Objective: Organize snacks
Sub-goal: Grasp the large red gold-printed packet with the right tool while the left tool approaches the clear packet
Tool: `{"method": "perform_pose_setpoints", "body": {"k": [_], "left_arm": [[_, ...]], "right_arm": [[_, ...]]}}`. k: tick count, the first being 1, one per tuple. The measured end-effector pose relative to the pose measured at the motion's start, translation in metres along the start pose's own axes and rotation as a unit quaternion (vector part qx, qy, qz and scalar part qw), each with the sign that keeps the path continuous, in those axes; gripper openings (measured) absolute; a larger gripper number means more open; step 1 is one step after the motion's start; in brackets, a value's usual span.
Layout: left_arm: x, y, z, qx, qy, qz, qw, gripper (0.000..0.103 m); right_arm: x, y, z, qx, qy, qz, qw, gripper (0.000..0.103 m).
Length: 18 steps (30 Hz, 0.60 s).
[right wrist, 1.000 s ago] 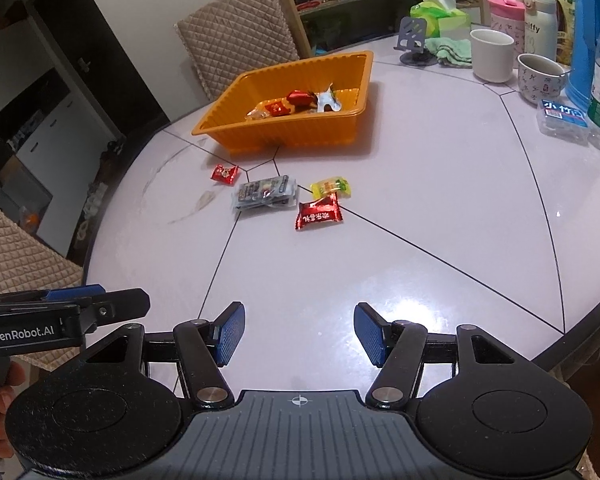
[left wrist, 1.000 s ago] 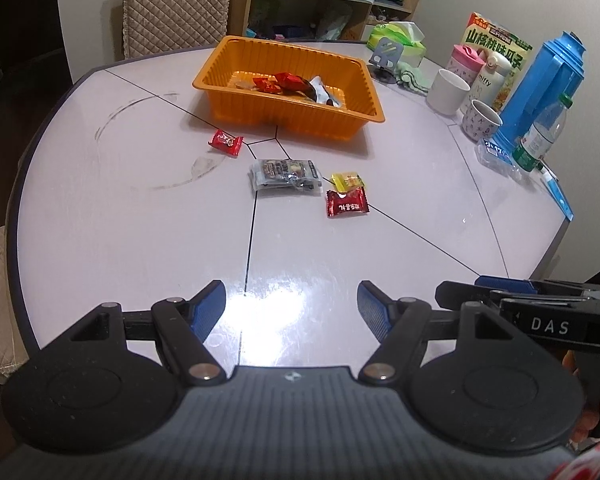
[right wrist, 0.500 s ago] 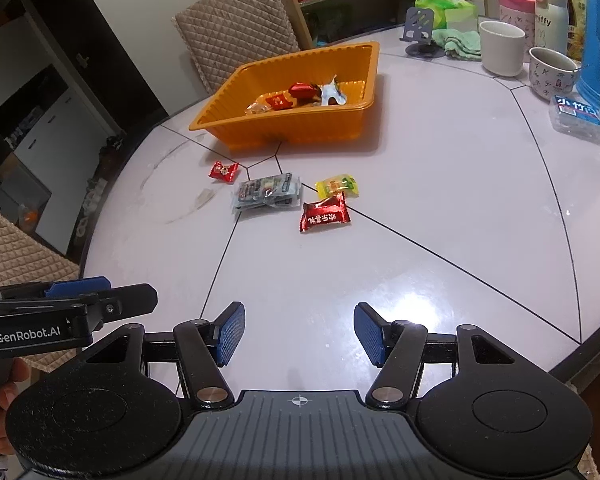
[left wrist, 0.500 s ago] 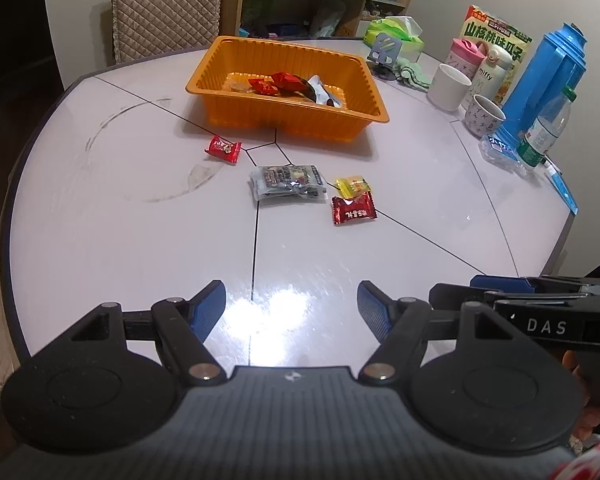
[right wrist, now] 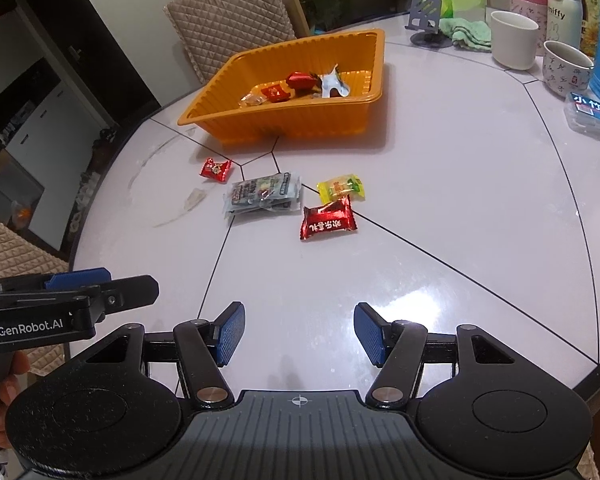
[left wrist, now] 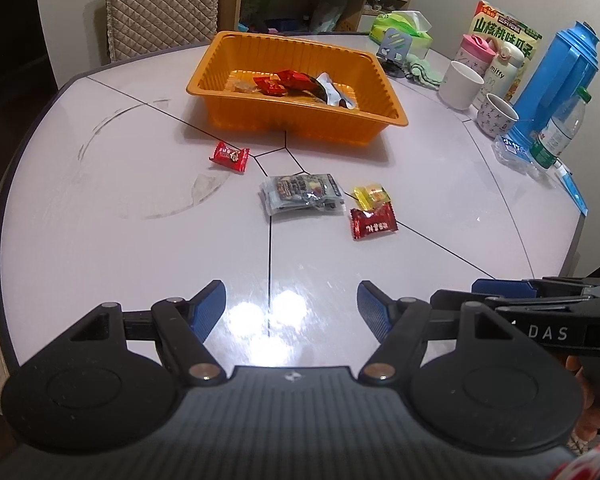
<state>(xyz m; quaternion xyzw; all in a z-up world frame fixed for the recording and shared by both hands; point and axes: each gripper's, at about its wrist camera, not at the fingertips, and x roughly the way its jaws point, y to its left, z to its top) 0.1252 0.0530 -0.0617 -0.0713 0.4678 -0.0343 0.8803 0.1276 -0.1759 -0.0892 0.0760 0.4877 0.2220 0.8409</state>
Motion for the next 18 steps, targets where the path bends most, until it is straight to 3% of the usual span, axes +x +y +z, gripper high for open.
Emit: {"method": "perform_pose_setpoints", "body": {"k": [18], "left_arm": [[0.049,0.012,0.033,0.037,-0.008,0.003,0.9993,0.070]], "right_arm": [[0.049,-0.013,0.020,-0.003,-0.015,-0.020,1.000,0.061]]}}
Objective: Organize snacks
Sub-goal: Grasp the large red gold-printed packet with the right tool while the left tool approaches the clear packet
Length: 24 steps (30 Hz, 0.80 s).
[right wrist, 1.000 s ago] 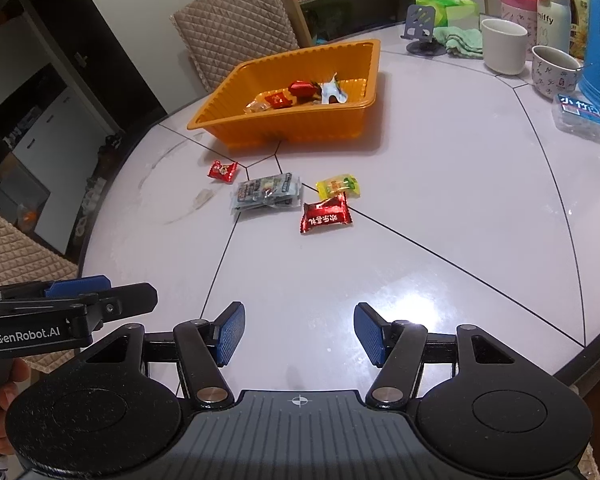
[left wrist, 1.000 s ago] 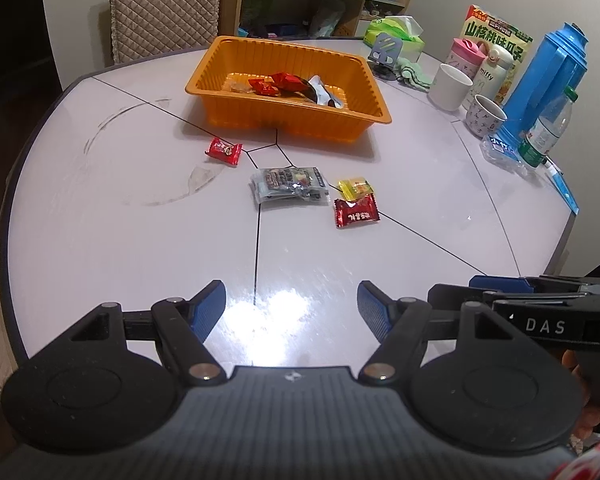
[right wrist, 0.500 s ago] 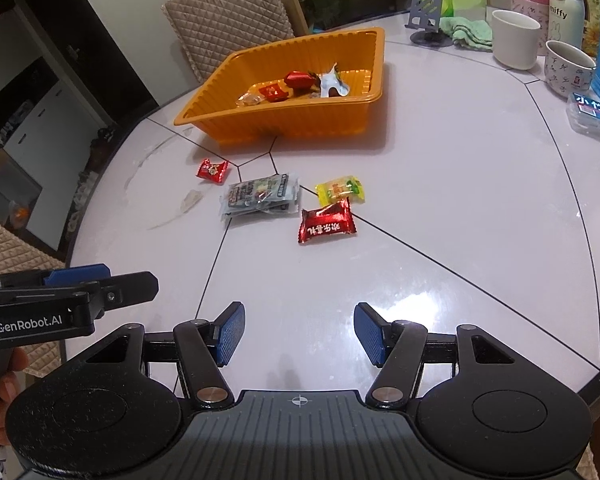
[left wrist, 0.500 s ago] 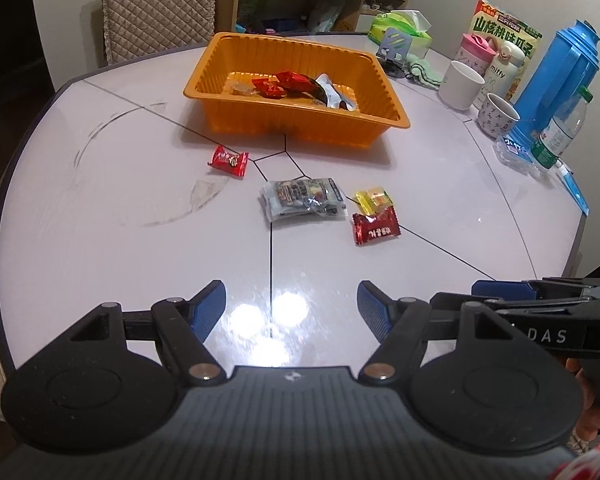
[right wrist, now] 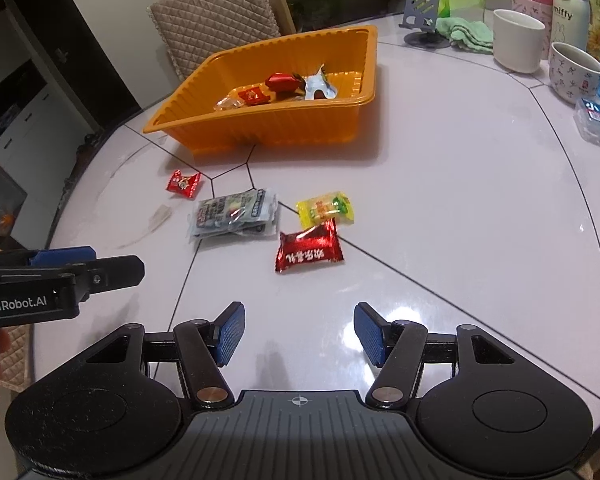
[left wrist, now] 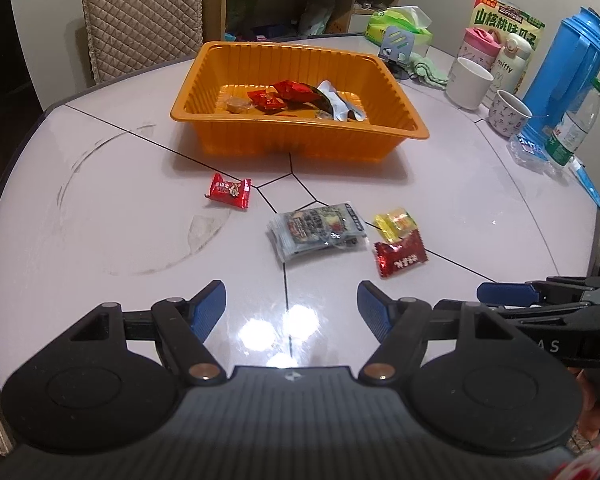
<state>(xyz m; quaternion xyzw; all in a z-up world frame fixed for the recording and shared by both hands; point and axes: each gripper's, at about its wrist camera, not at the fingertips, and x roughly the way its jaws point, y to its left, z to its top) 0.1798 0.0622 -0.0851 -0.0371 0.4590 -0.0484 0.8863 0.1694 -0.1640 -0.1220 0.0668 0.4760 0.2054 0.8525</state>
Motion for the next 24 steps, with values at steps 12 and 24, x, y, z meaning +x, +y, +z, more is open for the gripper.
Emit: {"method": "perform_pose_setpoints", "body": {"k": [12,24], "left_arm": [[0.028,0.009,0.011,0.024,-0.002,0.007,0.9997,0.070],[0.043,0.014,0.019,0.037,-0.001,0.001,0.9993,0.070]], "right_arm": [[0.036,0.004,0.016,-0.035,-0.026,-0.027,0.999,0.061],[0.062,0.013,0.018,-0.069,-0.033,-0.052,0.996,0.060]]}}
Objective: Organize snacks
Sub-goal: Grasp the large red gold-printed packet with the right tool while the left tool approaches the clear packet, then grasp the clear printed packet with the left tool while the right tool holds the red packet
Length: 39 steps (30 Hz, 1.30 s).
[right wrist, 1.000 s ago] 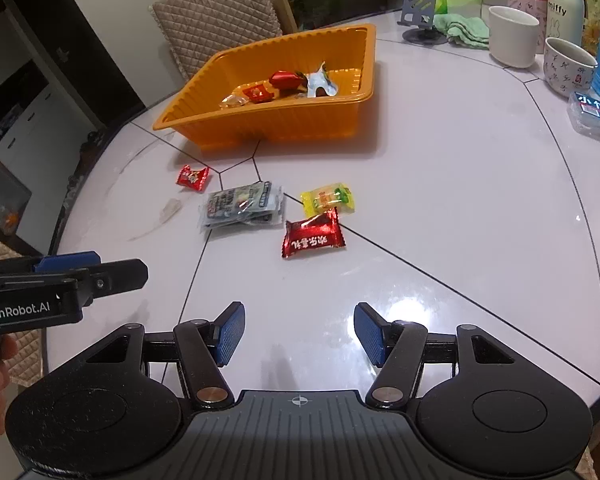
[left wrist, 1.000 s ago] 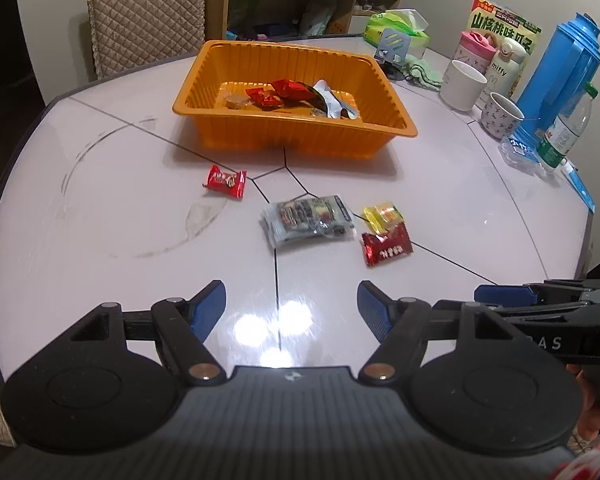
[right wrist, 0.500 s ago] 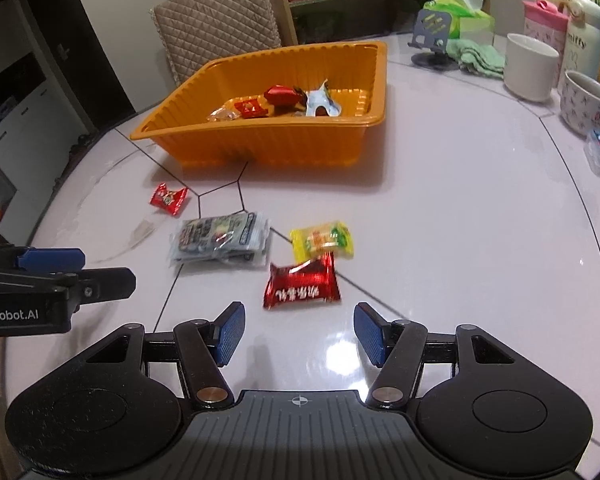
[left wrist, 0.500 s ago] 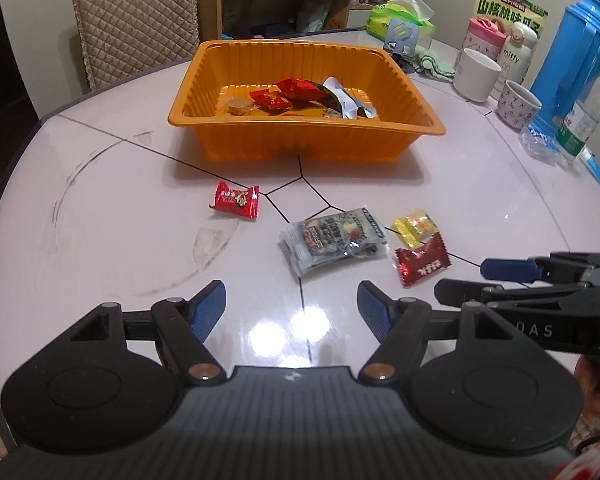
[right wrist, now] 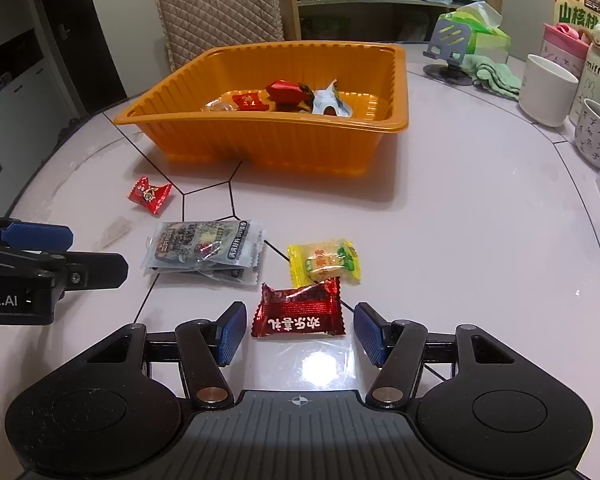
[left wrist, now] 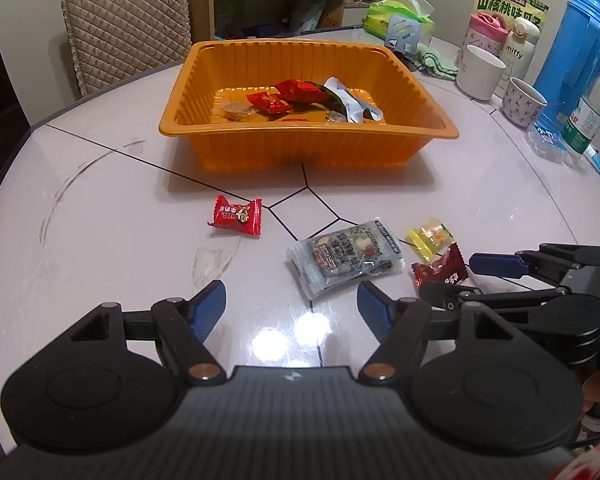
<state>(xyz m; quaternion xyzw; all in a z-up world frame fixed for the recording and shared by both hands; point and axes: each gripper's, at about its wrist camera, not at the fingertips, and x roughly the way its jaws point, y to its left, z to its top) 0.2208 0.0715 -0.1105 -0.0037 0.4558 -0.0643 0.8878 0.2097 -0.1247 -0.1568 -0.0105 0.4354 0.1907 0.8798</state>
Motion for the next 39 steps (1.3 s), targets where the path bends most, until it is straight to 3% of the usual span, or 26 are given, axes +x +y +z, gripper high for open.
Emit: {"method": "perform_pose_setpoints", "body": {"k": [6,8,17,28,36,39], "left_arm": [[0.005,0.000,0.002,0.007,0.000,-0.003,1.0000,0.070],[0.006,0.000,0.003,0.010,-0.001,-0.004,0.9999,0.070],[0.015,-0.004,0.009,0.048,-0.004,-0.013,0.9987,0.070],[0.040,-0.015,0.017,0.142,-0.011,-0.052,0.9885,0.070],[0.062,-0.018,0.030,0.171,0.007,-0.107,0.9794,0.076],[0.068,-0.022,0.029,0.180,0.018,-0.105,0.9779,0.074]], "right_arm": [[0.004,0.005,0.000,-0.015,-0.004,-0.010,1.000,0.060],[0.005,0.006,0.000,-0.020,-0.003,-0.011,1.000,0.049],[0.004,0.008,-0.002,-0.041,-0.009,-0.013,0.999,0.038],[-0.011,-0.022,0.001,0.028,-0.001,-0.018,0.999,0.036],[-0.024,-0.045,-0.004,0.082,-0.001,-0.018,0.996,0.036],[-0.028,-0.049,-0.006,0.092,-0.002,-0.020,0.996,0.036]]}}
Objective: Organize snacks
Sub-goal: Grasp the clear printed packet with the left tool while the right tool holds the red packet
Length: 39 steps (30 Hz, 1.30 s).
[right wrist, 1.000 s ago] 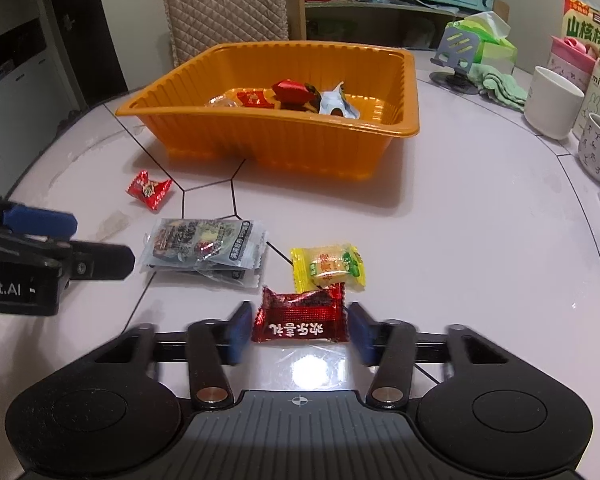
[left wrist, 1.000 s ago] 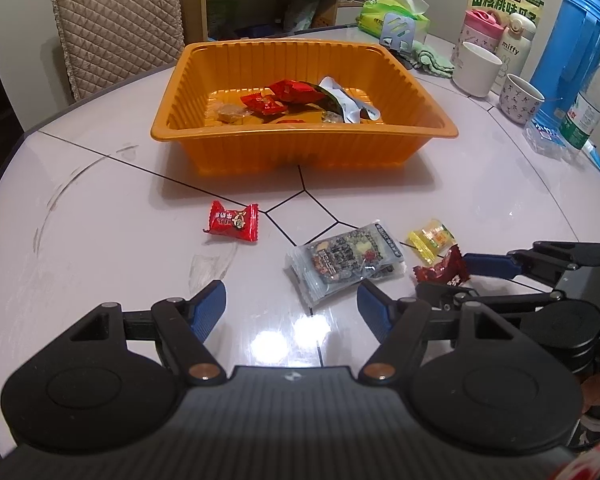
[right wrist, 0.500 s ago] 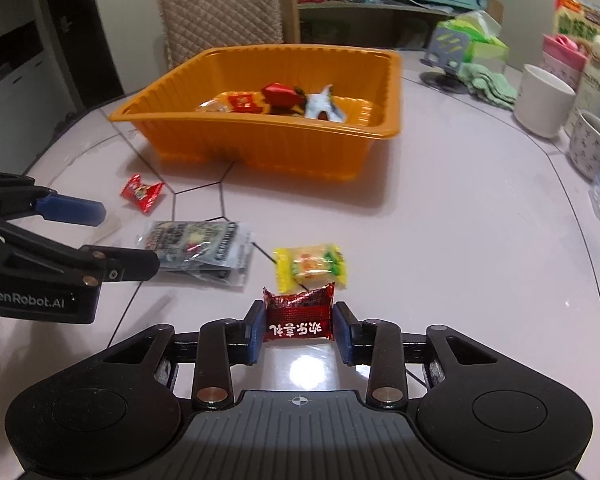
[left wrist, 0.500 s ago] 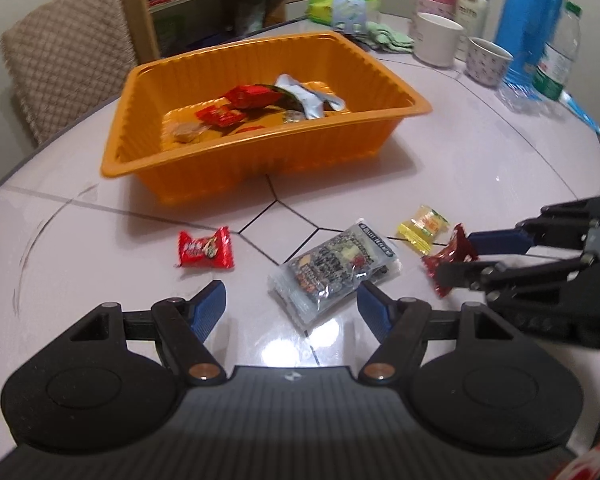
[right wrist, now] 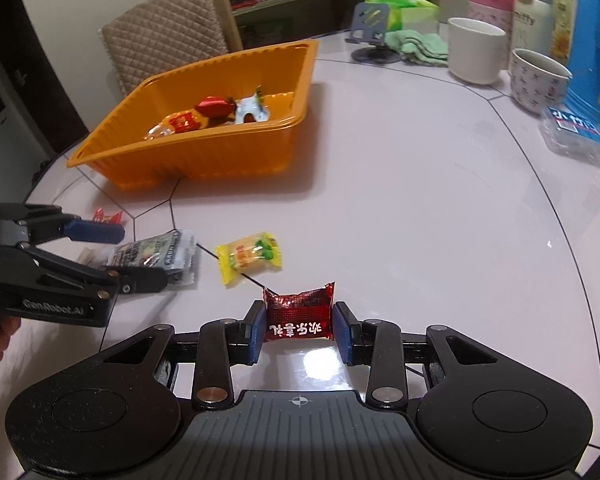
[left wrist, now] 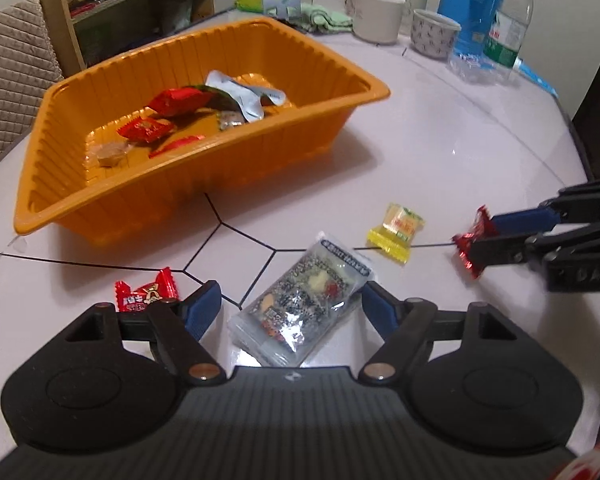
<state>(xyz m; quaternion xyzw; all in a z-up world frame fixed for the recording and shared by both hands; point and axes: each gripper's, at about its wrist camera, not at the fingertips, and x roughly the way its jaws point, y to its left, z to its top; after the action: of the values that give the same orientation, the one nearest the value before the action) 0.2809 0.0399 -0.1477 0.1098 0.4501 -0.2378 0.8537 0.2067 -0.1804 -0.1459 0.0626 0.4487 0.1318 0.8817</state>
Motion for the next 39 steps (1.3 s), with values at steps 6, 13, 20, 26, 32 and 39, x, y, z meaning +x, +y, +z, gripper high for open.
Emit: {"method": "perform_pose_setpoints", "body": {"k": [6,13,20,26,32,39], "left_arm": [[-0.002,-0.008,-0.006,-0.020,0.011,-0.010,0.9997,0.057],[-0.005,-0.017,-0.007,-0.053,0.023,0.001,0.9983,0.051],[0.003,-0.016,0.009,-0.063,0.024,0.025,0.9974,0.051],[0.008,-0.017,0.014,-0.062,0.032,0.034,0.9970,0.047],[0.009,-0.019,0.014,-0.062,0.033,0.031,0.9971,0.037],[0.006,-0.022,0.010,-0.062,0.029,0.030,0.9972,0.035]], "right_arm": [[-0.005,-0.008,0.000,0.012,-0.003,-0.005,1.000,0.036],[-0.009,-0.012,-0.001,0.015,-0.003,-0.007,1.000,0.036],[-0.011,-0.016,0.000,0.017,-0.004,-0.010,1.000,0.036],[-0.014,-0.022,0.001,0.025,-0.006,-0.016,1.000,0.036],[-0.015,-0.024,0.000,0.028,-0.007,-0.016,0.999,0.036],[-0.016,-0.022,0.001,0.026,-0.008,-0.010,1.000,0.036]]}}
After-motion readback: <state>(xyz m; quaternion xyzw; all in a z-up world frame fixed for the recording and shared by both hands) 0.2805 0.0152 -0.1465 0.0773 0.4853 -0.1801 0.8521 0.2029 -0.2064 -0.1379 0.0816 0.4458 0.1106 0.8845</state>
